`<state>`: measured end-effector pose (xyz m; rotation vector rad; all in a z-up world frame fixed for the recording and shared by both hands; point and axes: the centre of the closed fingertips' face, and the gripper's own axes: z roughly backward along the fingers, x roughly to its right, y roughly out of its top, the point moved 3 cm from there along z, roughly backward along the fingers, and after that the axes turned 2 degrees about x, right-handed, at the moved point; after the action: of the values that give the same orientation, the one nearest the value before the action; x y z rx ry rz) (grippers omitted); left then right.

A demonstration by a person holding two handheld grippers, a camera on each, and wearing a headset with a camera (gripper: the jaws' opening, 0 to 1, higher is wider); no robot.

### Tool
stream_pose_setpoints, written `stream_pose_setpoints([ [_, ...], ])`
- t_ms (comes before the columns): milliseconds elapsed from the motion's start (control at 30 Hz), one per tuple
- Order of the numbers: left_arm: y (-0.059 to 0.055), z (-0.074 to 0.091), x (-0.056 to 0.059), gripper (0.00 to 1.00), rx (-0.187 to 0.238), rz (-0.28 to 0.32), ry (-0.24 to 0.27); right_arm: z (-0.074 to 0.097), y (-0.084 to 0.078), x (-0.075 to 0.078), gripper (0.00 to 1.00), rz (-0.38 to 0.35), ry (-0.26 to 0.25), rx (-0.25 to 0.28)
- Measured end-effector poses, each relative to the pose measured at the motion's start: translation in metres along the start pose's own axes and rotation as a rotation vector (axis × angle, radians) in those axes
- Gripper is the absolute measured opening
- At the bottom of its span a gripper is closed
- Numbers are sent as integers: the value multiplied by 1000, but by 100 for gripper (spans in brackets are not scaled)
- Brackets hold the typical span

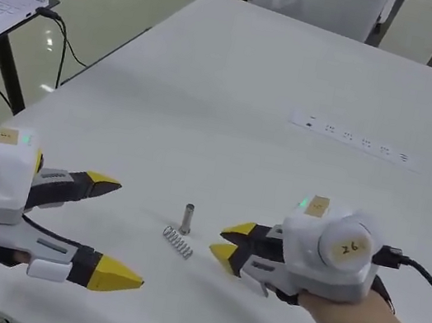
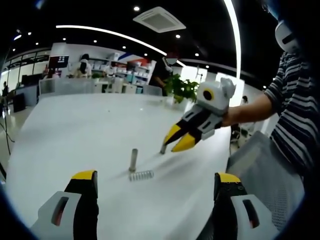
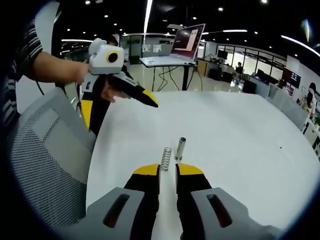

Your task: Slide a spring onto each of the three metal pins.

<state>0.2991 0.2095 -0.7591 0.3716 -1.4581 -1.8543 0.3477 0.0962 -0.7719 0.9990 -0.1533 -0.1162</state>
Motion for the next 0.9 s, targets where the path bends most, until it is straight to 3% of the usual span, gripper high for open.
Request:
stream_pose_setpoints([
  [433, -3, 3, -1, 93, -2, 5, 5, -30, 1, -9, 9, 44, 26, -52],
  [900, -2, 4, -3, 93, 5, 6, 8, -59, -21, -5, 9, 48, 9, -162],
])
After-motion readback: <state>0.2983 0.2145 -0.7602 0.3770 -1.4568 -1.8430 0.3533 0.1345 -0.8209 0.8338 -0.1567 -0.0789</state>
